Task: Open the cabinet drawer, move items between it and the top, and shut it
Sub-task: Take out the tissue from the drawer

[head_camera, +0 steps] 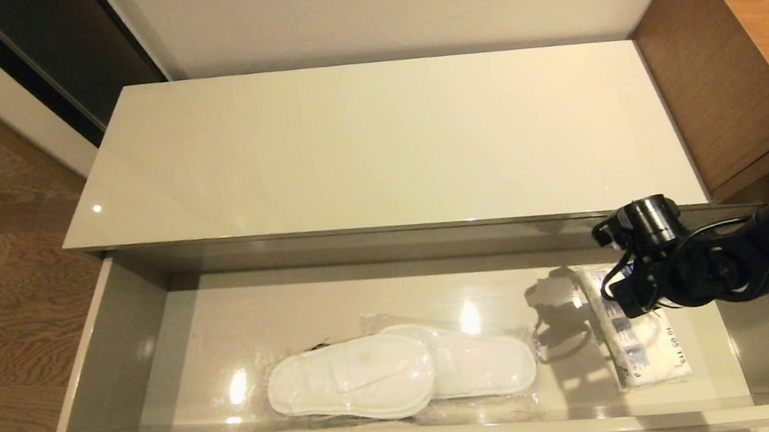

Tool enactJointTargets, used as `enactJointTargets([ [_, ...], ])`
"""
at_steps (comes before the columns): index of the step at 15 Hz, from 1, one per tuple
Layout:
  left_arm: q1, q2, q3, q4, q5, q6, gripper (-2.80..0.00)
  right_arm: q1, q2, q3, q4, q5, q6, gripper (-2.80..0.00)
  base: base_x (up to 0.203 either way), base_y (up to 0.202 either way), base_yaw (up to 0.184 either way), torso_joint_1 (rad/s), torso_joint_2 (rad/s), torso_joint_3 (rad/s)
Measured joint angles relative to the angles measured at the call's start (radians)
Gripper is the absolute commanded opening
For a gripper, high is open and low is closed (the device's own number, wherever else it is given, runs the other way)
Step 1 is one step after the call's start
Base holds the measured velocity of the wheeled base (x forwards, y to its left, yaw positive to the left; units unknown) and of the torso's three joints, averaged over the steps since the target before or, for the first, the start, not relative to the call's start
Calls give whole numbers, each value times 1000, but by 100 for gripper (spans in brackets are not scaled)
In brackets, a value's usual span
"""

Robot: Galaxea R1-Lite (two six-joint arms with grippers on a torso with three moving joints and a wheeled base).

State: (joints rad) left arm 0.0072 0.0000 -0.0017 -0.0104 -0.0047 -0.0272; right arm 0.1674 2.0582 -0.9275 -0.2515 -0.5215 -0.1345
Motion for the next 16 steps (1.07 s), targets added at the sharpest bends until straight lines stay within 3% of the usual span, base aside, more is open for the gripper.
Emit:
enactJointTargets([
  [4, 0, 0, 0, 0, 0, 0, -280, -7, 78, -68, -11, 5, 1, 0, 0, 0, 0, 0, 0, 0],
  [8, 0, 0, 0, 0, 0, 0, -280, -14, 122, -55, -30, -1, 9, 0, 0, 0, 0, 0, 0, 0],
  [12, 0, 0, 0, 0, 0, 0, -280, -15, 148, 79, -248, -1, 6, 0, 0, 0, 0, 0, 0, 0],
  [16, 0, 0, 0, 0, 0, 0, -280, -17, 231, 88, -395, 2, -3, 0, 0, 0, 0, 0, 0, 0],
])
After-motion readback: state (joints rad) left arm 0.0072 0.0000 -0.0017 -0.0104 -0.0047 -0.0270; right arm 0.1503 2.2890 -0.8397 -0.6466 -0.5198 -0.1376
